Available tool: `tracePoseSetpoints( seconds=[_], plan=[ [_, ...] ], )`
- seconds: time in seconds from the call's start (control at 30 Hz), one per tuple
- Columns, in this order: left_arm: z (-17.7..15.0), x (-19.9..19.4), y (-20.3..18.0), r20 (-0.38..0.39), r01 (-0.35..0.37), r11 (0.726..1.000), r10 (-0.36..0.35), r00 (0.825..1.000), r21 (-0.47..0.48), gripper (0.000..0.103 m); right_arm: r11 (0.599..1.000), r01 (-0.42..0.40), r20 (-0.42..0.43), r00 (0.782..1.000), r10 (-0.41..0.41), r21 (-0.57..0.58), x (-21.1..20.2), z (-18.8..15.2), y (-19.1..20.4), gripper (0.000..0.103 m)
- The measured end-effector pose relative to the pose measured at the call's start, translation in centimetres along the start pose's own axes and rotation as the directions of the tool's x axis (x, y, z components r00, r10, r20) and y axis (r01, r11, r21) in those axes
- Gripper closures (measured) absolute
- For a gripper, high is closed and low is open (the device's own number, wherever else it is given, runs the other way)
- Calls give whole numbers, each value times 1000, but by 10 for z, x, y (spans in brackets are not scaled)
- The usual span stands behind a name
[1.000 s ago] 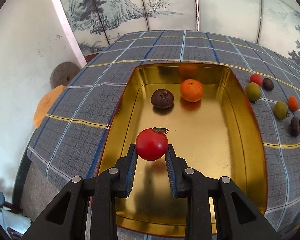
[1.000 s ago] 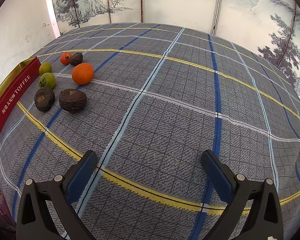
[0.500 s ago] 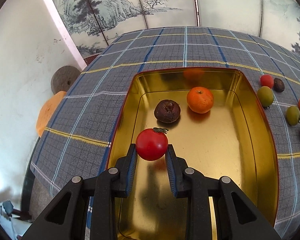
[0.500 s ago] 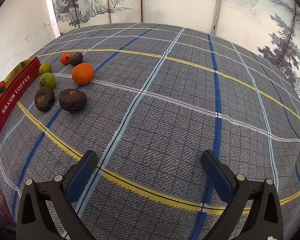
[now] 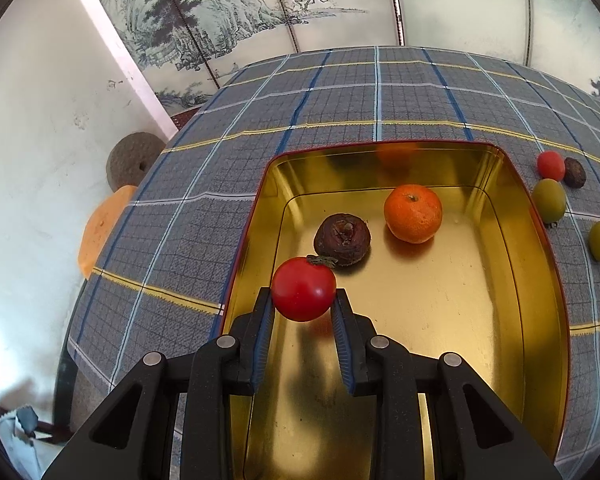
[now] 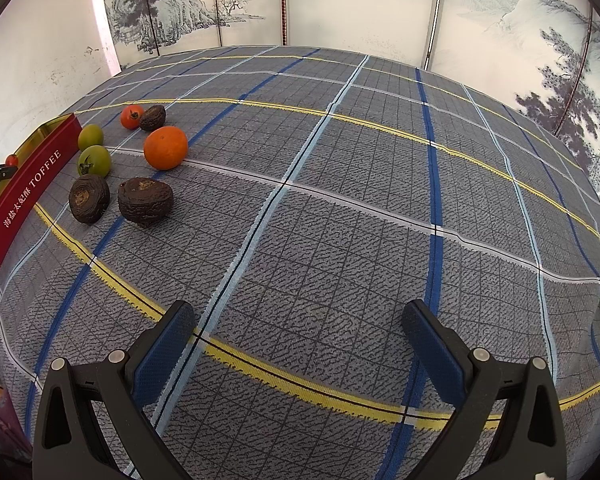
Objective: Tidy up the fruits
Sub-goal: 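Carry the red tomato into the gold tray and open the left gripper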
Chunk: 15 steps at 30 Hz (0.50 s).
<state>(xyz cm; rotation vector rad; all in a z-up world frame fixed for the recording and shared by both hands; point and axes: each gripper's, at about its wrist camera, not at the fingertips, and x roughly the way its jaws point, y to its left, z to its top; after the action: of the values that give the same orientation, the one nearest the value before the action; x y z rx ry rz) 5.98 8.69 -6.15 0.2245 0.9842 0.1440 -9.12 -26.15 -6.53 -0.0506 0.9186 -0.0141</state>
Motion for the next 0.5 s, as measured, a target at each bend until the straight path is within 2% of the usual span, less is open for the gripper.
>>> tracePoseSetpoints(
  seconds=[0.5],
  plan=[
    [10,6,1,-4,-29,1000,29,1000,8,72,1000,1,-1,1000,-1,1,0,0,0,0]
  ],
)
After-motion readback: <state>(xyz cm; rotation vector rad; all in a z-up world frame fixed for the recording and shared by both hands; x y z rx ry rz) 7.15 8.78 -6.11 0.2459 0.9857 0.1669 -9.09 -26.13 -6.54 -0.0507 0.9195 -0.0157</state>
